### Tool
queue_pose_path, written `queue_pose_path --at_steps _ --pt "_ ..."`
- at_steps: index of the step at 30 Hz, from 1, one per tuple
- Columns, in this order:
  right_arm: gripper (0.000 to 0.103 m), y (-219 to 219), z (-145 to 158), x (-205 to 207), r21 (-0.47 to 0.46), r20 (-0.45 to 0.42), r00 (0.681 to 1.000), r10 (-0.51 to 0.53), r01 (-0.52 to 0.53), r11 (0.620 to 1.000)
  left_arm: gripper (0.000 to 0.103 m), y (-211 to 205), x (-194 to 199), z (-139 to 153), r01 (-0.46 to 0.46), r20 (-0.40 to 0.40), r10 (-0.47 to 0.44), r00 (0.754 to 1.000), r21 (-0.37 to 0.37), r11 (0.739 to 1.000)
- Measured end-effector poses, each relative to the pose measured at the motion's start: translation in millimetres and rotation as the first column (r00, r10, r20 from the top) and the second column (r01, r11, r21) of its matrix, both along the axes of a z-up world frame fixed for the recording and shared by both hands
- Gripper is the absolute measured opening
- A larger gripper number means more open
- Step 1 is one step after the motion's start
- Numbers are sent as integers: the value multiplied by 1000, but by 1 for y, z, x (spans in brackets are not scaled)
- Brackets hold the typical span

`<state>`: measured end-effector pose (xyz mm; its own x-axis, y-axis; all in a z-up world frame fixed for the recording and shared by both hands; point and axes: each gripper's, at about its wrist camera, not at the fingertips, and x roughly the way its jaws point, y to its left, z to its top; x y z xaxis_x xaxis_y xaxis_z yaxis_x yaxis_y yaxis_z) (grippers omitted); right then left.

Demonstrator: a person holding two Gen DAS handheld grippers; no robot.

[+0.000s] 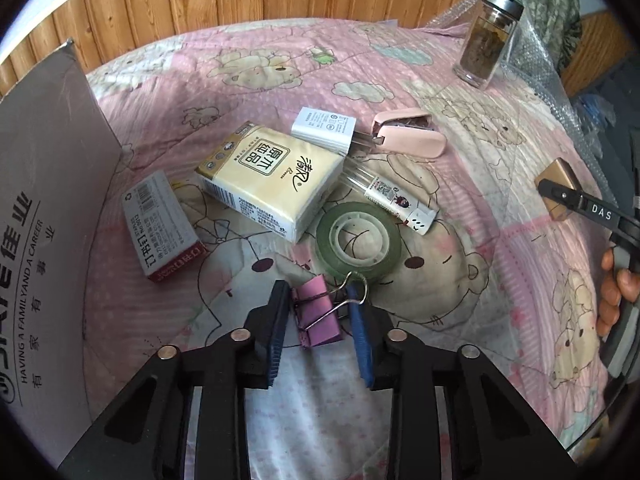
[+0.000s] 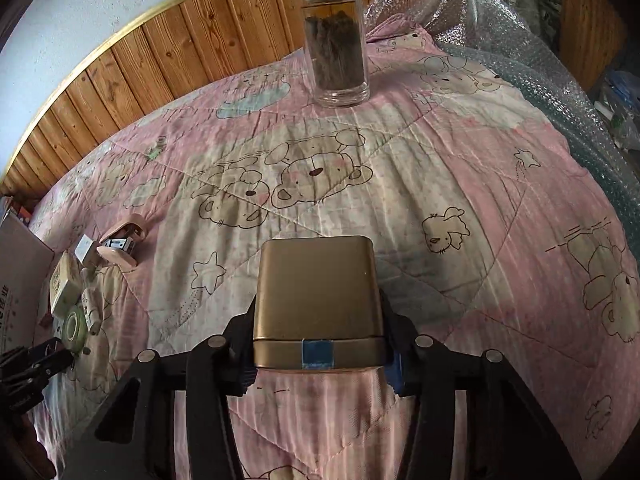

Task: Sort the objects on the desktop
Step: 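Grasp the pink binder clip with the left tool while the right tool grasps the gold box, then carry the pink clip and gold box with both tools into the cardboard box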

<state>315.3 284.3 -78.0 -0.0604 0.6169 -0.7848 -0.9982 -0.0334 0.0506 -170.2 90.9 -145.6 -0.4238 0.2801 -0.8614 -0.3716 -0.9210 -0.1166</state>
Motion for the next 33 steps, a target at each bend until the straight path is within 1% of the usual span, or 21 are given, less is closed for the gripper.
queue_pose_path --at_steps 1,3,9,15,21,28,33 --pt "50 0 0 1 3 -2 1000 5 -5 1000 22 -3 0 0 -3 8 3 1000 13 1000" --pt "50 -2 3 2 8 -13 1000 3 -3 1000 20 -8 0 2 -15 15 15 1000 28 999" --pt "50 -26 23 -8 53 -53 998 24 -21 998 19 -11 13 18 -26 -12 27 1000 28 999" --pt "50 -57 32 -33 61 -81 994 69 -65 996 19 -20 28 36 -44 -5 44 999 42 998" --pt "50 -91 33 -63 61 -72 988 136 -131 989 19 -40 56 53 -66 -13 67 998 58 996" --pt "50 -132 37 -102 62 -61 973 222 -218 974 19 -68 87 70 -101 -12 102 995 69 992" --pt "50 -159 45 -129 77 -39 961 275 -271 959 19 -88 108 91 -116 -41 121 992 112 987"
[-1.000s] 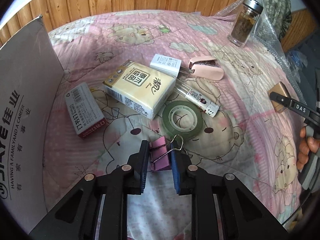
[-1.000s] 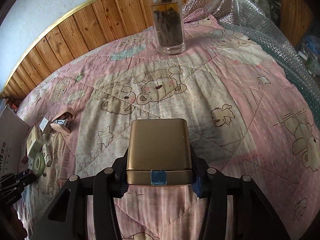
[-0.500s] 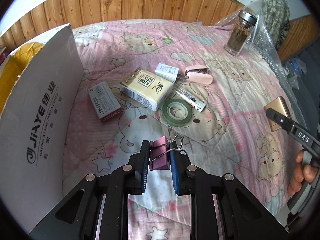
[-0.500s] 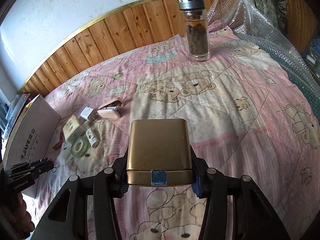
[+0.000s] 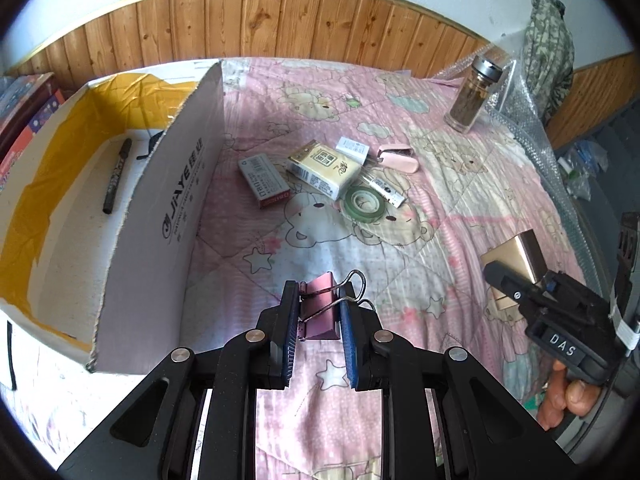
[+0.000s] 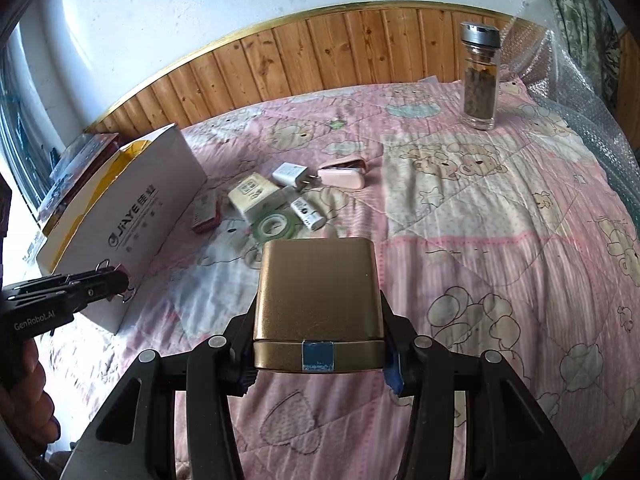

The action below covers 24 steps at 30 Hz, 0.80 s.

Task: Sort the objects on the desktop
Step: 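Carry the pink clip and gold box with both tools into the cardboard box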

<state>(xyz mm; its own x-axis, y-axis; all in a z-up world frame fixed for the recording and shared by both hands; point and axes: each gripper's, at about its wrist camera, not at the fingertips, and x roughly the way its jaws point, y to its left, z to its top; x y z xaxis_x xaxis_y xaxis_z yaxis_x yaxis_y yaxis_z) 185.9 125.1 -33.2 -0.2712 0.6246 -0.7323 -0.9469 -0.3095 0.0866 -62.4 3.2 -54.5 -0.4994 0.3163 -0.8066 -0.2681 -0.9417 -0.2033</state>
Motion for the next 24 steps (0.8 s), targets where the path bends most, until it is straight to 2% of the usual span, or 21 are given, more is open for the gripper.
queue_pose_path --at_steps 11,24 --pt "50 -53 20 -72 39 41 988 151 -152 988 19 -47 32 32 -47 -61 53 997 88 995" --pt "50 -74 47 -169 70 95 936 338 -345 936 19 -122 26 47 -172 -55 185 981 188 967"
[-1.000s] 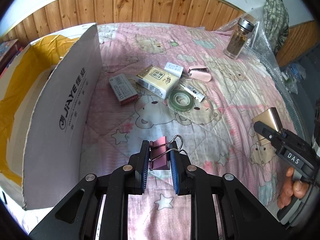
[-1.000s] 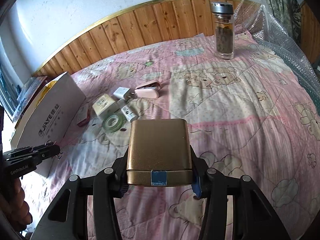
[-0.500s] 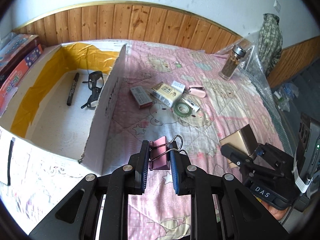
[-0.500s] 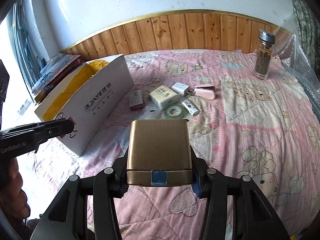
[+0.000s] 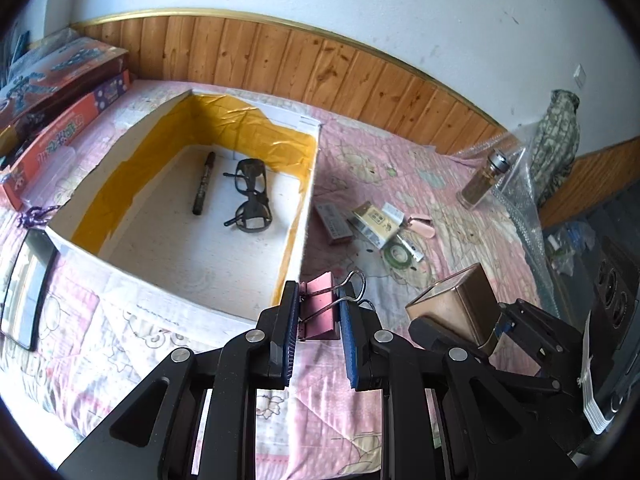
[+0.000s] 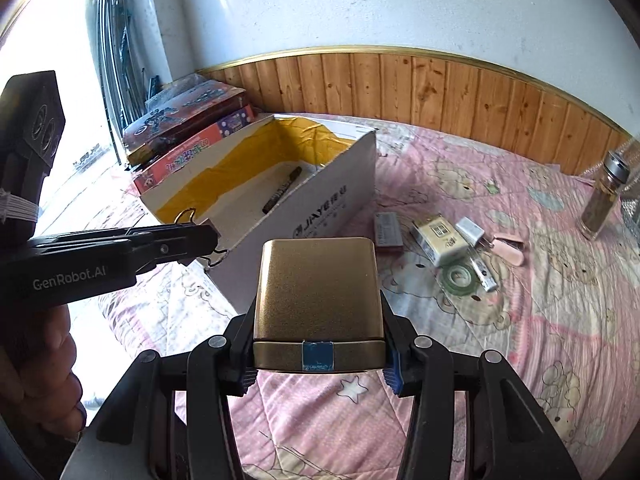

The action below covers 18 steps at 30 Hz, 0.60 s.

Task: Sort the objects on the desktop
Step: 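Carry the pink clip and gold box with both tools into the cardboard box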

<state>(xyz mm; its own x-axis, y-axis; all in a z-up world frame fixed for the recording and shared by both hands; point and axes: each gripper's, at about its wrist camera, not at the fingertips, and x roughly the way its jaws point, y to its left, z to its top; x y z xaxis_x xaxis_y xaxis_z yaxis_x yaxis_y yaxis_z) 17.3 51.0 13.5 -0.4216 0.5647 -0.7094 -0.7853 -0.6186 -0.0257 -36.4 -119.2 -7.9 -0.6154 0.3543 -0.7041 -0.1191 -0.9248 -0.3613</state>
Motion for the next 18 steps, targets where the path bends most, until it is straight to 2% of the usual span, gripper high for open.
queue_pose_path --at_steps 11,18 --pt "50 14 33 -65 27 2 994 106 -106 994 19 -51 -32 13 -61 1 61 998 22 998" --pt "50 42 43 -93 -16 -19 990 141 -142 990 19 -72 -58 12 -84 37 83 996 18 996"
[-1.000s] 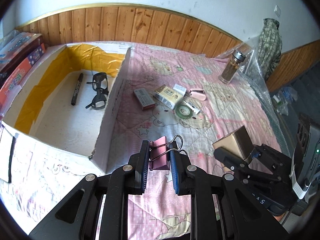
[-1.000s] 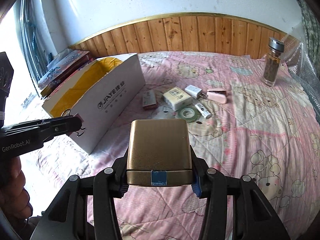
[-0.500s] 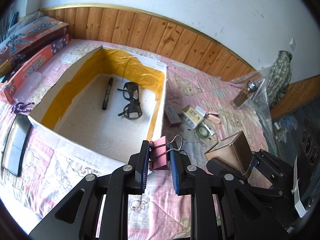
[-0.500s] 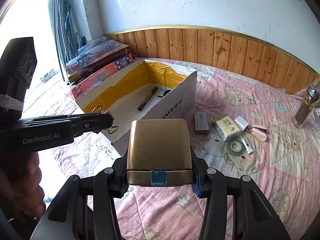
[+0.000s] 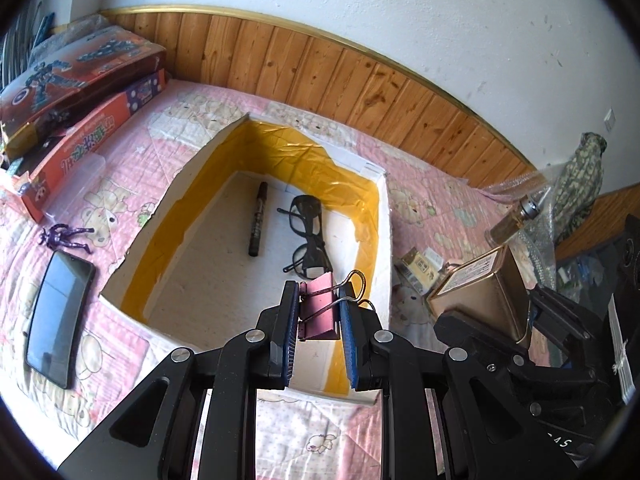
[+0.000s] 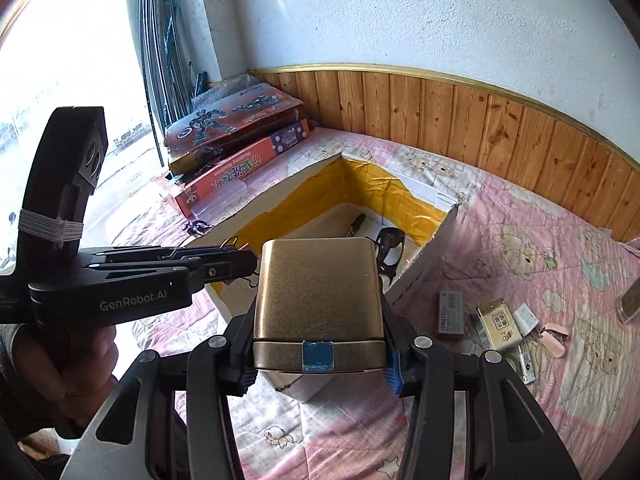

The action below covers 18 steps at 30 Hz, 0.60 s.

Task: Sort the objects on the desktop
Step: 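Carry the pink clip and gold box with both tools into the cardboard box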

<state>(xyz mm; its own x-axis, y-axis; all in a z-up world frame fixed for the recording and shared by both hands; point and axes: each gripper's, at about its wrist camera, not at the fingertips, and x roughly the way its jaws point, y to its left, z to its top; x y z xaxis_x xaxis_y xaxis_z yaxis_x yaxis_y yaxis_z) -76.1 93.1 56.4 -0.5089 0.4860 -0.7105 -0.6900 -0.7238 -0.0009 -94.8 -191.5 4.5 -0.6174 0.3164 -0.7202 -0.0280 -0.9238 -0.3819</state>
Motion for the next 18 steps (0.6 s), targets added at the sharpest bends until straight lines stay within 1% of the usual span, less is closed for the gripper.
queue_pose_path --at_steps 5,12,18 --pt "50 20 -2 -21 -20 28 999 30 -29 999 19 -11 -19 -6 -8 43 8 999 -4 1000" --pt "50 48 -9 -49 -40 89 994 69 -65 997 19 -27 -49 -20 -31 127 27 992 25 999" --pt "50 78 -23 -75 -85 163 982 96 -83 993 19 -35 -71 -33 -39 187 39 982 0 999"
